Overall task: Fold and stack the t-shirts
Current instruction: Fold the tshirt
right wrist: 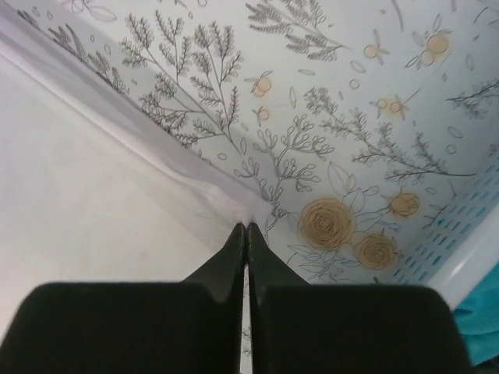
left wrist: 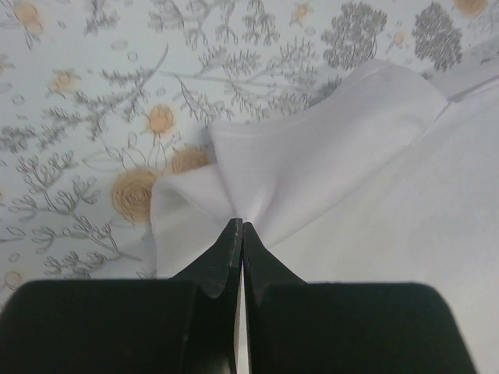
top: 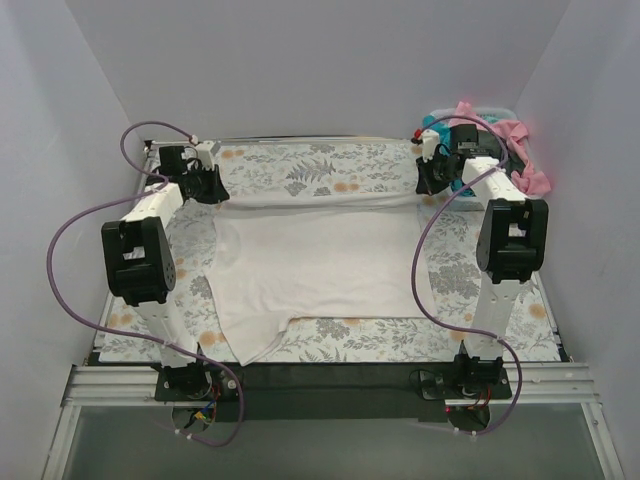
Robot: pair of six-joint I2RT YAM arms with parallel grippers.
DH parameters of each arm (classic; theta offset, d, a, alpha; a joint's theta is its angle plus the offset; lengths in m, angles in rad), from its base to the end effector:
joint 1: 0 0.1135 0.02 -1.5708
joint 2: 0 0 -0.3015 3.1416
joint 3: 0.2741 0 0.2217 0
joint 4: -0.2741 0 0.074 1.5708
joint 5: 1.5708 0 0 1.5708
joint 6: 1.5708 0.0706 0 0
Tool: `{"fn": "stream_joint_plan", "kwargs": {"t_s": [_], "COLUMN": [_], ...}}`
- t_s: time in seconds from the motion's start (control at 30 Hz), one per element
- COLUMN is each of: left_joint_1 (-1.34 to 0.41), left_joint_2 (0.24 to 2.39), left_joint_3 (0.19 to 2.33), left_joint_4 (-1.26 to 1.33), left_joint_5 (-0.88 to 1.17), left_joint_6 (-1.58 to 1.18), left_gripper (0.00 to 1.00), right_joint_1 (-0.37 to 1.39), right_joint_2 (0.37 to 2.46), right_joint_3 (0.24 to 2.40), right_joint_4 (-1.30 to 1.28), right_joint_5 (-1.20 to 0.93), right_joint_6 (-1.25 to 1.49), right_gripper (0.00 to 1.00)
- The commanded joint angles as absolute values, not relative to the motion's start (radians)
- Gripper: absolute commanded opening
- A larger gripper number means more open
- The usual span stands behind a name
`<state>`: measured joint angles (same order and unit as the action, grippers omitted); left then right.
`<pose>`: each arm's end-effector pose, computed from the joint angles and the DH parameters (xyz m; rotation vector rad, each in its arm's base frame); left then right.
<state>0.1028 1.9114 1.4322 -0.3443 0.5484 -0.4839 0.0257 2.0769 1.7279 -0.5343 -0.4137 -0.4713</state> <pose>0.4305 0.0074 0.2541 -0.4373 2.3564 -0.8349 0.4743 0.0406 0.2535 -0.7556 2.2538 0.2976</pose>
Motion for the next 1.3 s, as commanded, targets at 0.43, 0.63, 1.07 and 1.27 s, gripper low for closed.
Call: {"fn": "stream_joint_plan", "kwargs": {"t_s": [0.43,0.63,1.07,1.27], "left_joint_1": [0.114,0.106,0.104,0.103], "left_joint_2": [1.852,1.796,1.743,1.792], "left_joint_3": [1.238,1.241,1.101,1.133], "left_joint_4": [-0.311,-0.360,-0.367,-0.412], "left_joint_5": [0.488,0.500,0.463,0.436], "left_joint_6": [-0.405,-0.419,-0.419,-0.399], "left_gripper": [0.00,0.00,0.00,0.08], "right_joint_1": [0.017,0.017,0.017,0.017], "right_joint_2": [2.028,2.036,2.048,2.060], "right_joint_3": [1.516,1.549,1.562,1.583], "right_joint_4": [-0.554,-0.560,-0.571,-0.604], "right_joint_5": [-0.408,-0.416,-0.403,-0.408], "right_joint_6": [-0.578,-0.561,-0.563,-0.586], "right_gripper": [0.01,0.01,0.01,0.01]}}
